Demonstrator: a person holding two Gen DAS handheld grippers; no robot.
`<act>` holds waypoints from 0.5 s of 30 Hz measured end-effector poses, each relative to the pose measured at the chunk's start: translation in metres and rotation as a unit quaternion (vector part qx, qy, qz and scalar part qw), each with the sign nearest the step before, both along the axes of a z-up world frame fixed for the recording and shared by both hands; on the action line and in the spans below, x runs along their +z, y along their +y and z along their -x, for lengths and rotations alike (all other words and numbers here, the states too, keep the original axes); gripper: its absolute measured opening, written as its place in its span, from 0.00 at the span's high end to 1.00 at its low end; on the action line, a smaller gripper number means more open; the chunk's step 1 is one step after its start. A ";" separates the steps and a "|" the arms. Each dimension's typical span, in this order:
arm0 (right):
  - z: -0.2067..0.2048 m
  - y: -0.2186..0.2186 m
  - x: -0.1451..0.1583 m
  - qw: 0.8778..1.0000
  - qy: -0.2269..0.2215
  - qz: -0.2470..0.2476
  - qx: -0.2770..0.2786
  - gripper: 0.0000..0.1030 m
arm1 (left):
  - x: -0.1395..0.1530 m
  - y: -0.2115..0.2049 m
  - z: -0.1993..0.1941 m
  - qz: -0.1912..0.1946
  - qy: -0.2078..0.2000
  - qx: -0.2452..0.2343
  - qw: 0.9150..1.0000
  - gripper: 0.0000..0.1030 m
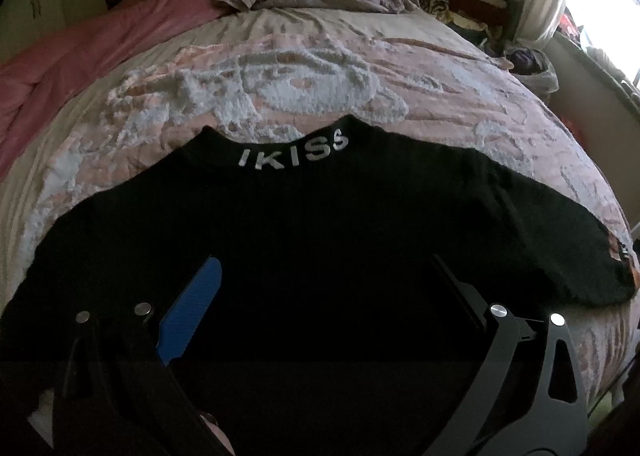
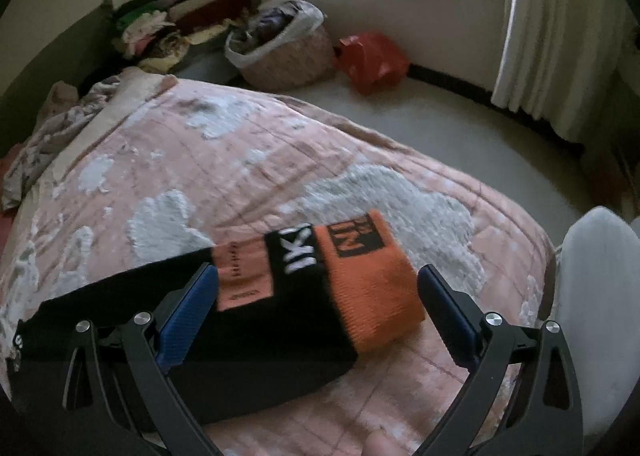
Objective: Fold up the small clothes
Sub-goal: 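Move the right gripper to the orange-cuffed sleeve end and grasp it, then lift the sleeve with the right gripper and carry it across the shirt body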
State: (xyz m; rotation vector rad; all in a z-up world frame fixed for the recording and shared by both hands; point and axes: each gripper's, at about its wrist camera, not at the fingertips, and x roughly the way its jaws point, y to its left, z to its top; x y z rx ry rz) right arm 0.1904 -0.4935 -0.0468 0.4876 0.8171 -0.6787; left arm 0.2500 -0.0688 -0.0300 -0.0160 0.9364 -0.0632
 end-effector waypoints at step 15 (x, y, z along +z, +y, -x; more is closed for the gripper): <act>0.005 -0.012 -0.018 0.997 -0.036 -0.067 0.021 0.72 | -0.012 0.003 0.015 0.002 0.000 0.006 1.000 0.09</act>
